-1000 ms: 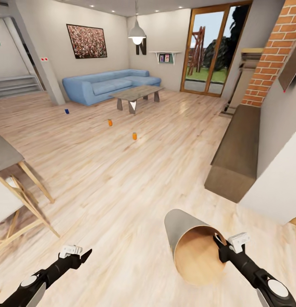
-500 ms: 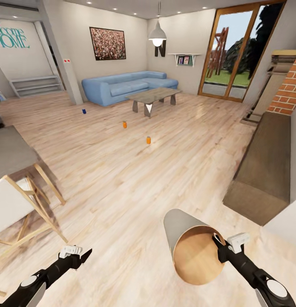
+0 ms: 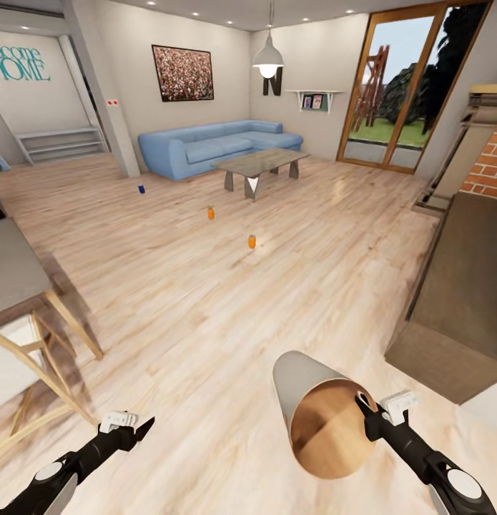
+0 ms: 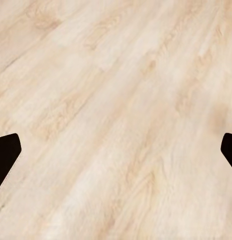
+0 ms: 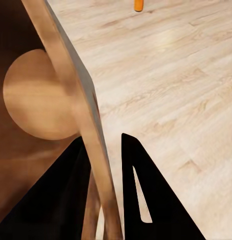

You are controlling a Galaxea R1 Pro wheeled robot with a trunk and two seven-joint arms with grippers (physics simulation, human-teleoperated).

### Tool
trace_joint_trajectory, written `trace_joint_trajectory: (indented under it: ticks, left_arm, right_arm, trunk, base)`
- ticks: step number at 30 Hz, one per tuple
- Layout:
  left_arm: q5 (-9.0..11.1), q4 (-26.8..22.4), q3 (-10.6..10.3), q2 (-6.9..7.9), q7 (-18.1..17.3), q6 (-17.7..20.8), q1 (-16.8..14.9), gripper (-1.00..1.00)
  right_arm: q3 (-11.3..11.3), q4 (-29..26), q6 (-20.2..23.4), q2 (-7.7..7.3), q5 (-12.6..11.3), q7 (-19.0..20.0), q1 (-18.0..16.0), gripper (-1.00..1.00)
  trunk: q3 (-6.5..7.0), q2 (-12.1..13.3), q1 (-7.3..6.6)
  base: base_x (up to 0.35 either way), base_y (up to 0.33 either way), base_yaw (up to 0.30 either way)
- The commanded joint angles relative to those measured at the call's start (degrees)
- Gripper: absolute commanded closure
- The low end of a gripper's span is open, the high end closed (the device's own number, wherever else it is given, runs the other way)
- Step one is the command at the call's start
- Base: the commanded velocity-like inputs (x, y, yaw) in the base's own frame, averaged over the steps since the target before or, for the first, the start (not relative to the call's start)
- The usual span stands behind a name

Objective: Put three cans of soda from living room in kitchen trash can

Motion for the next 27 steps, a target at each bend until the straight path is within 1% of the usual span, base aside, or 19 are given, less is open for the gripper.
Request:
trace_joint_trajectory:
  ticks: [1,27]
  left_arm:
    - [0.0,0.01,0.0,-0.01,0.02,0.01,0.01,-1.0]
    - [-0.01,-0.04,0.0,-0.07,0.21,-0.04,-0.02,-1.0]
  right_arm:
    - [-0.03,-0.08,0.06,0.01,-0.54,0.53,-0.03,1.0]
    - [0.14,-0.04,0.13,0.1,-0.54,0.59,-0.03,1.0]
  trunk:
    - [0.01,0.0,0.0]
    - [0.01,0.0,0.0]
  base:
    - [0.32,0.0,0.001]
    - [0.32,0.0,0.0]
